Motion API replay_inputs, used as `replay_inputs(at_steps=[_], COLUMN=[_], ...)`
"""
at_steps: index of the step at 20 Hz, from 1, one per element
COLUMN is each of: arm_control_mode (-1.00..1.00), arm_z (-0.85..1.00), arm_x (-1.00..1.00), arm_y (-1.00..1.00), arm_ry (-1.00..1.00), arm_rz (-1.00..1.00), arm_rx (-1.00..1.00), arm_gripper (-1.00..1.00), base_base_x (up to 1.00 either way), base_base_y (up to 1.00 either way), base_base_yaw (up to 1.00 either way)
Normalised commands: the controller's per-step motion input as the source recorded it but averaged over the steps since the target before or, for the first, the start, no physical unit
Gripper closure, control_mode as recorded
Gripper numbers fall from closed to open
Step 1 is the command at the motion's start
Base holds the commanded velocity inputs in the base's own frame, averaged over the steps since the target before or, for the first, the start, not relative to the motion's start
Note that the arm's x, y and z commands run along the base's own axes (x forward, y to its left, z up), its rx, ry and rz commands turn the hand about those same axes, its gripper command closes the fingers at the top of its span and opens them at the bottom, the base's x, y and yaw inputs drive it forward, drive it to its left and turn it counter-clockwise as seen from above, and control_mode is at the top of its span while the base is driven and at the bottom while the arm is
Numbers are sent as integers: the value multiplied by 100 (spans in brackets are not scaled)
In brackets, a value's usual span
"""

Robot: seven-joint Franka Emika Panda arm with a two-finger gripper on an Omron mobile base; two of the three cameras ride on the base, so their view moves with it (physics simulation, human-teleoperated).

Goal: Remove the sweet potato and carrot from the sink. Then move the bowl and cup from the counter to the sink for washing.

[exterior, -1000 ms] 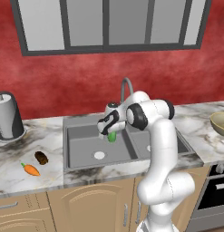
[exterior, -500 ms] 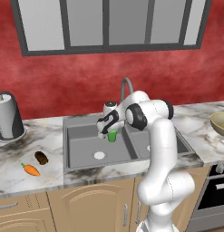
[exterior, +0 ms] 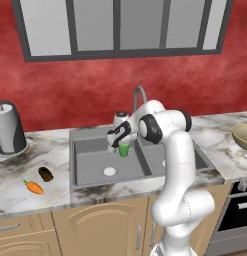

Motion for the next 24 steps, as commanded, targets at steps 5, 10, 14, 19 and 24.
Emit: replay_inputs(at_steps=[5, 10, 14, 19, 24], arm_control_mode=[-100, -100, -100, -100, -100], arm_z=[15, 26, 25, 21, 20], arm_x=[-4, -9, -19, -26, -30], arm_y=[0, 0, 0, 0, 0], arm_ry=[0, 0, 0, 0, 0], arm_rz=[0, 0, -3, -10, -14], arm_rx=[0, 0, 0, 0, 0], arm_gripper=[-100, -100, -100, -100, -100], base_base_x=[0, 0, 0, 0, 0], base_base_y=[0, 0, 0, 0, 0], base_base_yaw=[0, 0, 0, 0, 0])
